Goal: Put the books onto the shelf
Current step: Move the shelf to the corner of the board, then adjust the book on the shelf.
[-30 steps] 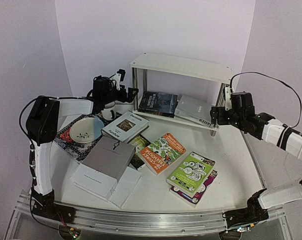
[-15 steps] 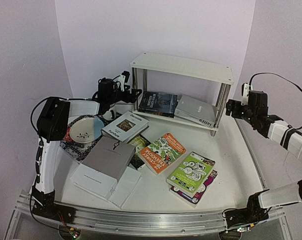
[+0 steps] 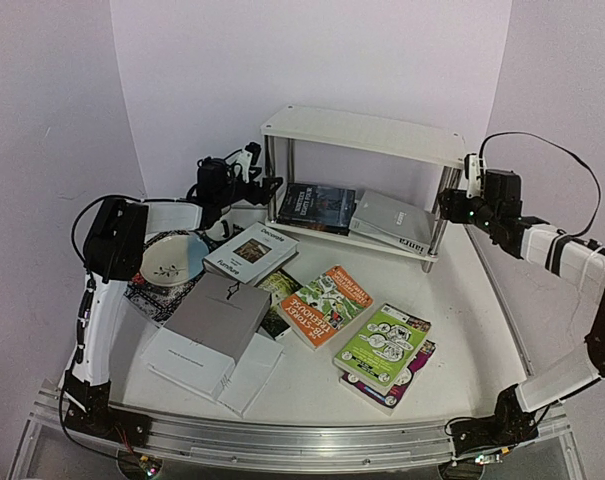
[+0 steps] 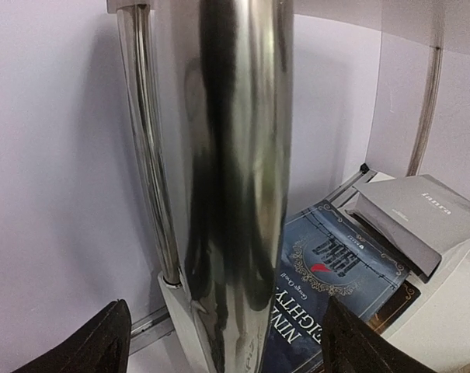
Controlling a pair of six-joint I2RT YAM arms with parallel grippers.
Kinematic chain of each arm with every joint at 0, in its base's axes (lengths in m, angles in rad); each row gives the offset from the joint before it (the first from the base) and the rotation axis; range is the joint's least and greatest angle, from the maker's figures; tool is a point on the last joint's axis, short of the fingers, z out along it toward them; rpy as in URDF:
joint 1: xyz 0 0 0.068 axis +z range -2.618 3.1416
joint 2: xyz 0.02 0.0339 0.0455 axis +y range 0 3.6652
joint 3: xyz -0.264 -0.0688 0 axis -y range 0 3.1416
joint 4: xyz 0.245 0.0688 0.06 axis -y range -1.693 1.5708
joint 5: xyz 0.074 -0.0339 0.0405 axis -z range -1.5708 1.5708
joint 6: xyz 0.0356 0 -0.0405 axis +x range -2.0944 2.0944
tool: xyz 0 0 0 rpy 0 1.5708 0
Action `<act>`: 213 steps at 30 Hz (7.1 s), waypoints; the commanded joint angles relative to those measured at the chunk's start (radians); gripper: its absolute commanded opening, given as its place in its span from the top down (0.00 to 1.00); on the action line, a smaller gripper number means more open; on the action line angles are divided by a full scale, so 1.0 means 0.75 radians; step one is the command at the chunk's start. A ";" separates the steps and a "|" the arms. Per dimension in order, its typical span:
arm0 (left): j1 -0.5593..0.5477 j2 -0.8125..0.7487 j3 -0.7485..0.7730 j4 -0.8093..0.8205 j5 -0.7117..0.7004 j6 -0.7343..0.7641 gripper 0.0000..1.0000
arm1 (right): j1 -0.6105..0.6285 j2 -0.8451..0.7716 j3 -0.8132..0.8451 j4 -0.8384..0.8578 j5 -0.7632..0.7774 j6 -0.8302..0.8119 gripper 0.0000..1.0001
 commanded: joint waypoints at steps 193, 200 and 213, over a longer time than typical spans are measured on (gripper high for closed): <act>-0.049 -0.506 -0.731 0.213 0.140 -0.368 0.01 | 0.732 1.099 0.926 -0.691 0.320 -0.063 1.00; -0.066 -0.460 -0.757 0.212 0.033 -0.503 0.01 | 0.738 1.036 0.889 -0.652 0.291 -0.068 0.95; -0.088 -0.342 -0.689 0.212 -0.037 -0.553 0.00 | 0.684 0.973 0.882 -0.648 0.343 0.060 0.59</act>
